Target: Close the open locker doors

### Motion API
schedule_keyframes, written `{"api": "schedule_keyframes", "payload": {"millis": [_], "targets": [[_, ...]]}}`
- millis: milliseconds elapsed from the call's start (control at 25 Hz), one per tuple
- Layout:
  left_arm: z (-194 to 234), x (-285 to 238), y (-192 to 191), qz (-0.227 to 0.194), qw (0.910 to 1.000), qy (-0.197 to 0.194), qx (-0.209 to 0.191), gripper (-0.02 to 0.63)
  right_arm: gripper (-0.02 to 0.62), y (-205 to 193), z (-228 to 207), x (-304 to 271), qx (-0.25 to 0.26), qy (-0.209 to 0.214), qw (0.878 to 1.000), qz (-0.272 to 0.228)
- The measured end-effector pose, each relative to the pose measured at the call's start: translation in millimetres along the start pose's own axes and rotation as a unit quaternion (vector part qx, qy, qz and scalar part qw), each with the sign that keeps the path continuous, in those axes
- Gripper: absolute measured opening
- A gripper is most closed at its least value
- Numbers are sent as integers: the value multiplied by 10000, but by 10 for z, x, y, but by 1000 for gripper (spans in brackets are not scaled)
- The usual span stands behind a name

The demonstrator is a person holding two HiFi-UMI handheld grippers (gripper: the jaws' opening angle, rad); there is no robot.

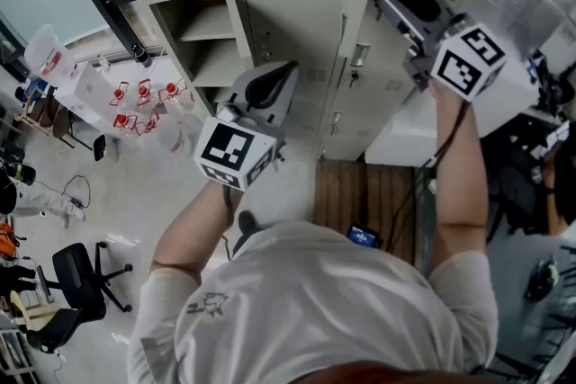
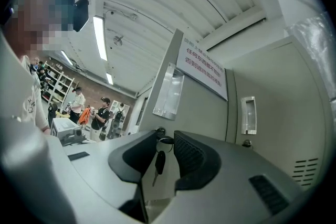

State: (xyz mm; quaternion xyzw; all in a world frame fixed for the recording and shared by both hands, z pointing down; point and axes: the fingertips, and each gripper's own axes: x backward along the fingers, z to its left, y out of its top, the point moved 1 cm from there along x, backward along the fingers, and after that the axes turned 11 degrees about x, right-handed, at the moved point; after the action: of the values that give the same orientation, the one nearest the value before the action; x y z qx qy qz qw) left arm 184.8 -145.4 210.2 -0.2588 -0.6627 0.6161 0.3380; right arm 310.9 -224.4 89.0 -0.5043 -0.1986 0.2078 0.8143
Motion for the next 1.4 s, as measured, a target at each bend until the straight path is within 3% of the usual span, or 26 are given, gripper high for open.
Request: {"api": "schedule_keyframes", "payload": {"millis": [240, 800, 1400], "targets": [[148, 113, 154, -72, 9996, 143, -236, -5, 100, 42, 139, -273, 71, -139, 9998, 122], [594, 255, 276, -112, 9996, 167, -220, -5, 87, 57, 393, -1135, -116, -386, 9986, 329], [1358, 286, 379, -155, 9996, 7, -227, -5, 84, -126, 285, -2033, 53, -957, 9930, 692]]}}
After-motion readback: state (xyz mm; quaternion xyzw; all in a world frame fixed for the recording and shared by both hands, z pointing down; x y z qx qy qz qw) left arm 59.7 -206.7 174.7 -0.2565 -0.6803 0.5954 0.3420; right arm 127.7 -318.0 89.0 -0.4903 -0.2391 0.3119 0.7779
